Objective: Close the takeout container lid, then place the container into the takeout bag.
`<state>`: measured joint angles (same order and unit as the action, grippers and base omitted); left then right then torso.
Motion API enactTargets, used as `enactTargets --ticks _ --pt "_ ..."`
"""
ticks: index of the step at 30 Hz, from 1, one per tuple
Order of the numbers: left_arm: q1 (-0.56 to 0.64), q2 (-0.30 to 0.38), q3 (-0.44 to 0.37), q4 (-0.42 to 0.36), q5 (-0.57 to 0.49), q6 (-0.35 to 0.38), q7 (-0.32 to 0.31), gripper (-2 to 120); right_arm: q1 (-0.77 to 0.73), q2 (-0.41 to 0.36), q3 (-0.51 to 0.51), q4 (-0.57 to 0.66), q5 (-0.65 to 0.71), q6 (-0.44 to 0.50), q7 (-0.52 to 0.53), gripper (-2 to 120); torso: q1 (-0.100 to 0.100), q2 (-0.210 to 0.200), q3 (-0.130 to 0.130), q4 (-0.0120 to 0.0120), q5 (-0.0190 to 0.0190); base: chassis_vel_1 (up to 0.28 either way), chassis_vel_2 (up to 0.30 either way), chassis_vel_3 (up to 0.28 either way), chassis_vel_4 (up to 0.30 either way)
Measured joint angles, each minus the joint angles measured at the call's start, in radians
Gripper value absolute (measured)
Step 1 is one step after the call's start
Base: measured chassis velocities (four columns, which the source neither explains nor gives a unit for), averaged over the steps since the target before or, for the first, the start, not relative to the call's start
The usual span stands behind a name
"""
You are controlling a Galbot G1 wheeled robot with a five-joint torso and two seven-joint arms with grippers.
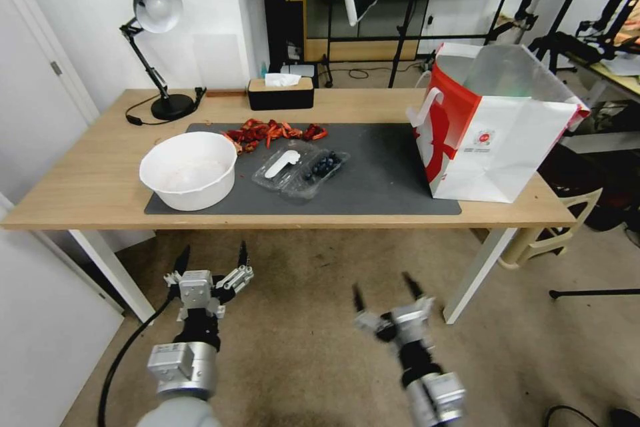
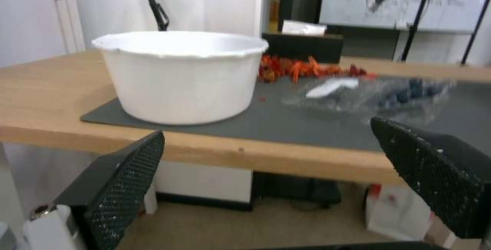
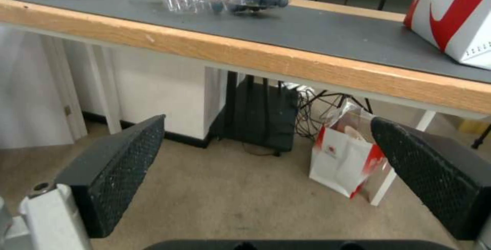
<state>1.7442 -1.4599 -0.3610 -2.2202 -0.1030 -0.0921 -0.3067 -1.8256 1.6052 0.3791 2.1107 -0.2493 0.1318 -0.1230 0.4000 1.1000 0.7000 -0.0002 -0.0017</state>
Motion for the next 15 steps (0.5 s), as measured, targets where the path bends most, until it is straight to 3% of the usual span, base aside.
enactTargets --ticks 3,15 --pt "0.0 0.003 0.004 0.001 -0.005 -0.008 -0.003 100 0.006 0.002 -0.004 0.01 0.003 0.006 -0.001 100 0.0 0.0 0.0 0.0003 0.0022 0.0 0.0 0.0 0.0" --pt "-0.001 0.015 -0.014 0.007 -0.005 -0.015 0.036 100 0.012 0.007 0.002 0.017 0.011 0.004 0.002 100 0.0 0.0 0.0 0.0002 0.0022 0.0 0.0 0.0 0.0"
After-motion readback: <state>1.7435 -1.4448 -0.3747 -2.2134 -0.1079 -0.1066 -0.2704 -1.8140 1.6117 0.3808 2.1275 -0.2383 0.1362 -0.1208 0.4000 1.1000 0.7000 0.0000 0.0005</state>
